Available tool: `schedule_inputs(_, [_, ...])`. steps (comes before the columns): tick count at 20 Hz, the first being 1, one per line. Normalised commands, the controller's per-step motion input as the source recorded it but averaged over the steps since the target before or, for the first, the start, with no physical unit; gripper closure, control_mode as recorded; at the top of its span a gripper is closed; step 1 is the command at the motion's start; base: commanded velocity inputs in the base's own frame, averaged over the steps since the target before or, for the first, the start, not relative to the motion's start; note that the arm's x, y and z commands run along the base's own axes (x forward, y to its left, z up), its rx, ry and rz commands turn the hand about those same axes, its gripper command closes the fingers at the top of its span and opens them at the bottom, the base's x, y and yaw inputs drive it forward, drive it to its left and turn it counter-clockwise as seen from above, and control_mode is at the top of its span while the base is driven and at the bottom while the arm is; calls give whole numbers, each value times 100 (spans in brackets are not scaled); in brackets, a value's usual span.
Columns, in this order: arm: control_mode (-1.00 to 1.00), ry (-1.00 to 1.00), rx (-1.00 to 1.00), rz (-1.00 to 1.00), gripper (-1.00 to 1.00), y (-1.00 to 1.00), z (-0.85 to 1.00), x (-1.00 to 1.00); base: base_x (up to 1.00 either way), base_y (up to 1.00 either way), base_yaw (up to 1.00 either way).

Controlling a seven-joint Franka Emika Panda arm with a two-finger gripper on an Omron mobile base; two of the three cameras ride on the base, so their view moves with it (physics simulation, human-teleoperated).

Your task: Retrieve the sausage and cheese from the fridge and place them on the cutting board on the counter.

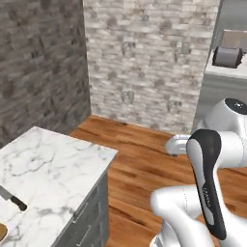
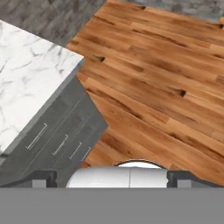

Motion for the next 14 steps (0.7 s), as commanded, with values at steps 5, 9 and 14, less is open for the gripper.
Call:
schedule_inputs(5, [100, 0, 0, 0, -100, 0, 0, 0, 37, -61, -62])
schedule_inputs(9, [100, 0, 0, 0, -100, 0, 0, 0, 38, -62, -60])
schedule_inputs(14, [100, 0, 0, 0, -100, 0, 0, 0, 48, -65, -57])
